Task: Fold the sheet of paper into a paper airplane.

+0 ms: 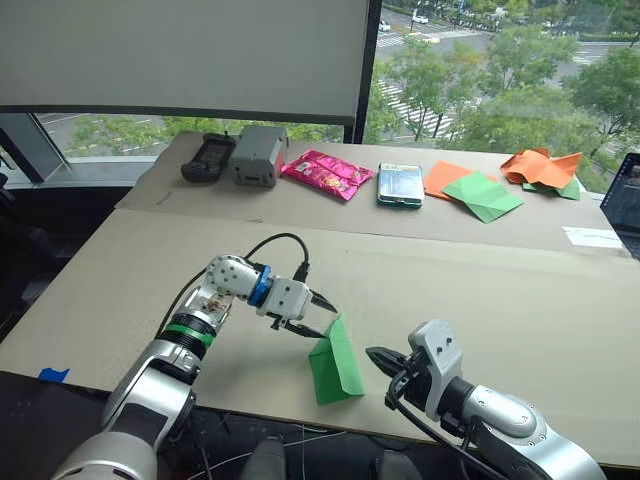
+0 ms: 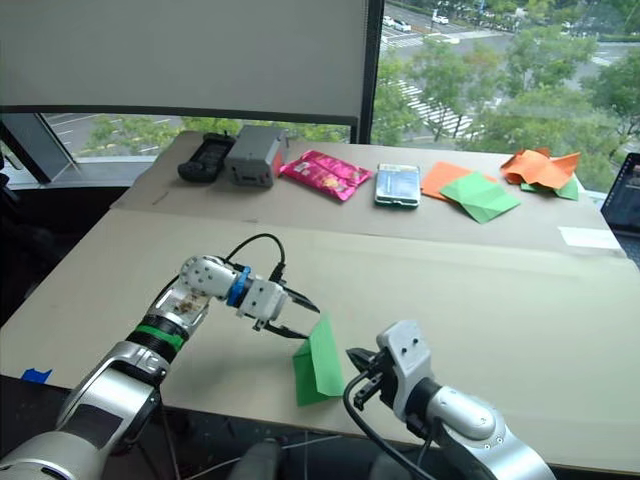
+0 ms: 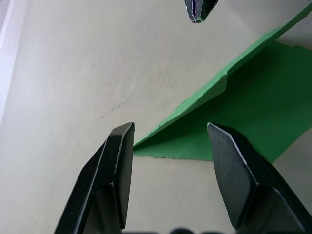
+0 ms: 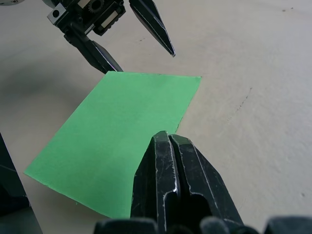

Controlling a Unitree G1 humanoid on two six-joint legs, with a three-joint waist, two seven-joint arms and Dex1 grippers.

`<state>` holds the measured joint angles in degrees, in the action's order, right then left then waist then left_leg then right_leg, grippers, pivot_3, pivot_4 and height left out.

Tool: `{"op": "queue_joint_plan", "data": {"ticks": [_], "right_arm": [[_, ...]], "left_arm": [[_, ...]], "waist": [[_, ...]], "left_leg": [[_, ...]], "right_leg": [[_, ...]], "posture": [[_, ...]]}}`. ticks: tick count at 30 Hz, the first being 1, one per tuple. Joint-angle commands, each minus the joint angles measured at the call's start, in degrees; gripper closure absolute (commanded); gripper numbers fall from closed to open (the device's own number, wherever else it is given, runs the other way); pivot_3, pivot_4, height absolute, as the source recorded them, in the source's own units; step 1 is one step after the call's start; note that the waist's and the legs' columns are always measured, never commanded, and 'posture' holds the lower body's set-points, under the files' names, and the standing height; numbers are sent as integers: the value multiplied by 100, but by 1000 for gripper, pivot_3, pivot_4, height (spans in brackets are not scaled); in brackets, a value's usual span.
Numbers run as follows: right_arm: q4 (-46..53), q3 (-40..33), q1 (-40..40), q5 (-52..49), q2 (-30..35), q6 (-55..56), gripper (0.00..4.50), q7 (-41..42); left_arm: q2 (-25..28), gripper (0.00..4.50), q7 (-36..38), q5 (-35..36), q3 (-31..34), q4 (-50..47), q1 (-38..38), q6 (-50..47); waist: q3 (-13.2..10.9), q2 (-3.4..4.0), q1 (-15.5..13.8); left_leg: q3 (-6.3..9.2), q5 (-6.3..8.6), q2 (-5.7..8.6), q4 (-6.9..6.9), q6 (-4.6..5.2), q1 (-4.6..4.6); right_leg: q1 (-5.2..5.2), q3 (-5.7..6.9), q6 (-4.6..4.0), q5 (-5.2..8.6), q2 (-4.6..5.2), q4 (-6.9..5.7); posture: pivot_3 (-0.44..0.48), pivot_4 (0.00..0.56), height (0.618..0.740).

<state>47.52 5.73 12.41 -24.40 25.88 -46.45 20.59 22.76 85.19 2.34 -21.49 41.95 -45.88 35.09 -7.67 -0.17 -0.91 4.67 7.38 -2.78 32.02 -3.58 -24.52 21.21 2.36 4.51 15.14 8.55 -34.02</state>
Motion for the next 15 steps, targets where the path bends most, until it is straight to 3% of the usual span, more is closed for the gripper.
{"op": "queue_joint_plan", "data": {"ticks": [1, 8, 15], "right_arm": [[249, -48, 66, 0, -59, 94, 4500, -128], [344, -73, 202, 37, -94, 117, 4500, -266], [294, -79, -90, 137, 25, 128, 4500, -266]], "left_arm": [[-204, 2236, 206, 66, 39, 479, -335, 391], [-338, 4470, 478, -16, 65, 1080, -540, 786], [-96, 4470, 211, -358, 23, 976, -462, 622]], "waist": [[-1, -2, 3], [-2, -4, 29], [-1, -2, 32]], "left_leg": [[0, 0, 0, -1, 1, 3], [0, -1, -1, -3, 2, 15], [0, -1, -2, 0, 2, 15]], "right_leg": [[-2, 0, 1, -1, 0, -4], [-12, 0, 2, -1, -1, -4], [-17, 0, 2, -1, -1, -5]], "posture": [[0, 150, 713], [0, 150, 713], [0, 150, 713]]}}
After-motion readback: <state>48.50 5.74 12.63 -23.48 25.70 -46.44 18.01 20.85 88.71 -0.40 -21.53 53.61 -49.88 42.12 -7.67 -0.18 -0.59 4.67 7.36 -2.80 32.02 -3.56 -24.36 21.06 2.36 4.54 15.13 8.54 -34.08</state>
